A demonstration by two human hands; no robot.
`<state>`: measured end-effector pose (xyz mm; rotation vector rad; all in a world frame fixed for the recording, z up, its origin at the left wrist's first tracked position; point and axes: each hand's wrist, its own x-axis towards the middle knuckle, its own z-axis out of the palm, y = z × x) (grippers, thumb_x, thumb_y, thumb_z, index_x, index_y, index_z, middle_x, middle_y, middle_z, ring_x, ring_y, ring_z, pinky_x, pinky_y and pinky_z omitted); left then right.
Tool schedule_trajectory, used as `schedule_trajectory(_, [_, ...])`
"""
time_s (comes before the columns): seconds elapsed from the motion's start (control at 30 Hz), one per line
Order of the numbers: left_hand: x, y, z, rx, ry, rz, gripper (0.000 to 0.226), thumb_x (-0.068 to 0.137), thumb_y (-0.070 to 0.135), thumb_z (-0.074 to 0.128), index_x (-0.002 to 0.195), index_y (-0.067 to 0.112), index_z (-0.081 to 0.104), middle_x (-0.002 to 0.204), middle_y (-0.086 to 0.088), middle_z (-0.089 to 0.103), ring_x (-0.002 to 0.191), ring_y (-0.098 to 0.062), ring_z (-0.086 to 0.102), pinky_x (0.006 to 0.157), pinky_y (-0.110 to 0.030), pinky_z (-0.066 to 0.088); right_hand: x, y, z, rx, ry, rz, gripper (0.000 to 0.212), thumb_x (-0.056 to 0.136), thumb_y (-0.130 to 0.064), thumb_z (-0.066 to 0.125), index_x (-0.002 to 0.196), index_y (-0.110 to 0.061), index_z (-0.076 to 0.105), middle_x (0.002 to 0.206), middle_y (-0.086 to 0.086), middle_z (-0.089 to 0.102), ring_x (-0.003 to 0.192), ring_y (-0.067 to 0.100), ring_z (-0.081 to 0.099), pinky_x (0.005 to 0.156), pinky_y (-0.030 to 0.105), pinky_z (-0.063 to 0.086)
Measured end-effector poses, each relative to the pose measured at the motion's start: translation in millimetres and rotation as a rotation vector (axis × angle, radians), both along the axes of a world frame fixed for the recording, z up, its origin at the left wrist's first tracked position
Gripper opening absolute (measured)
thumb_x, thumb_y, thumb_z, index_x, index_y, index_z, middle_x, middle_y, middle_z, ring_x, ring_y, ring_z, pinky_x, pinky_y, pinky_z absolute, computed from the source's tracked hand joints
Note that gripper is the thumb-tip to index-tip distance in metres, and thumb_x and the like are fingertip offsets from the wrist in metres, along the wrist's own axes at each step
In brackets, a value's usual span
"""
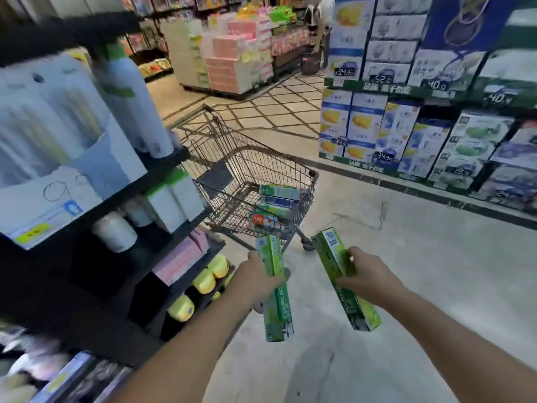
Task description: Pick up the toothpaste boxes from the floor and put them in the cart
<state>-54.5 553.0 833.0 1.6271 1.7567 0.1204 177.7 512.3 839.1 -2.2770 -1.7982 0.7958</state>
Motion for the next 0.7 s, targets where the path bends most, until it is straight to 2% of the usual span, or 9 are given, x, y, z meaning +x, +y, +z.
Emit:
schedule_trajectory(0.07, [34, 23, 3, 0.01, 0.049, -0.041, 0.059, 0.084, 0.042, 0.069, 0.121, 0.012, 0.034, 0.099, -0.002, 0.055, 0.073, -0.022, 0.059, 0.058, -0.033, 0.054, 31, 19, 0, -0.012, 0.015, -0.051, 0.054, 0.078, -0.041, 0.072, 0.12, -0.018, 0.046, 0.109, 0.008, 0.06, 0.091, 0.027, 0.059, 0.076, 0.039, 0.054])
schedule_trajectory(0.13, [59, 48, 2, -0.014, 0.023, -0.041, 0.059, 0.083, 0.042, 0.069, 0.121, 0.013, 0.036, 0.101, 0.0, 0.057, 0.077, -0.021, 0.063, 0.063, -0.038, 0.059, 51, 42, 0, -0.011, 0.028, -0.081, 0.054, 0.078, -0.04, 0.072, 0.12, -0.018, 0.047, 0.11, 0.007, 0.061, 0.092, 0.025, 0.06, 0.078, 0.041, 0.054])
schedule_trajectory(0.2, [77, 75, 1, -0.071, -0.052, -0.002, 0.058, 0.082, 0.039, 0.07, 0.121, 0.014, 0.035, 0.101, -0.004, 0.057, 0.075, -0.025, 0.069, 0.056, -0.043, 0.061, 66, 68, -4, -0.007, 0.037, -0.086, 0.053, 0.078, -0.039, 0.073, 0.12, -0.018, 0.048, 0.111, 0.007, 0.061, 0.093, 0.024, 0.06, 0.079, 0.041, 0.054])
schedule_trajectory(0.27, [92, 107, -5, -0.098, -0.064, -0.004, 0.061, 0.084, 0.037, 0.07, 0.126, 0.013, 0.033, 0.1, -0.006, 0.057, 0.068, -0.025, 0.069, 0.046, -0.038, 0.059, 78, 100, -12, -0.016, 0.047, -0.084, 0.054, 0.079, -0.039, 0.073, 0.122, -0.018, 0.047, 0.112, 0.006, 0.061, 0.093, 0.023, 0.059, 0.08, 0.04, 0.054])
schedule_trajectory(0.33, [104, 144, -11, -0.113, -0.061, -0.017, 0.063, 0.084, 0.036, 0.069, 0.13, 0.014, 0.032, 0.098, -0.007, 0.059, 0.063, -0.024, 0.07, 0.044, -0.035, 0.057, 88, 138, -19, -0.015, 0.048, -0.063, 0.056, 0.078, -0.039, 0.074, 0.123, -0.019, 0.047, 0.112, 0.005, 0.061, 0.092, 0.022, 0.06, 0.079, 0.039, 0.054])
schedule_trajectory(0.47, [125, 234, -25, -0.115, -0.084, -0.031, 0.068, 0.082, 0.04, 0.07, 0.132, 0.014, 0.032, 0.1, -0.01, 0.061, 0.073, -0.029, 0.072, 0.06, -0.049, 0.061, 97, 228, -28, -0.018, 0.043, -0.049, 0.058, 0.079, -0.038, 0.075, 0.125, -0.018, 0.046, 0.114, 0.007, 0.061, 0.089, 0.022, 0.059, 0.074, 0.035, 0.054])
schedule_trajectory(0.6, [134, 332, -29, -0.081, -0.052, -0.071, 0.071, 0.085, 0.043, 0.067, 0.135, 0.009, 0.03, 0.102, -0.013, 0.064, 0.085, -0.027, 0.07, 0.071, -0.042, 0.06, 98, 329, -27, -0.017, 0.018, -0.048, 0.06, 0.077, -0.039, 0.077, 0.125, -0.021, 0.047, 0.113, 0.004, 0.061, 0.087, 0.019, 0.058, 0.072, 0.033, 0.054])
schedule_trajectory(0.63, [134, 354, -30, -0.067, -0.049, -0.082, 0.071, 0.086, 0.043, 0.067, 0.135, 0.008, 0.029, 0.102, -0.013, 0.064, 0.087, -0.026, 0.069, 0.073, -0.044, 0.058, 97, 352, -27, -0.021, 0.011, -0.046, 0.06, 0.076, -0.039, 0.077, 0.125, -0.021, 0.047, 0.112, 0.004, 0.062, 0.085, 0.019, 0.057, 0.072, 0.033, 0.054])
schedule_trajectory(0.7, [132, 394, -32, -0.071, -0.058, -0.067, 0.072, 0.085, 0.043, 0.067, 0.135, 0.007, 0.03, 0.099, -0.01, 0.064, 0.082, -0.022, 0.068, 0.075, -0.044, 0.059, 95, 395, -27, -0.023, 0.011, -0.045, 0.059, 0.076, -0.038, 0.077, 0.124, -0.022, 0.047, 0.11, 0.003, 0.062, 0.083, 0.018, 0.057, 0.07, 0.033, 0.054])
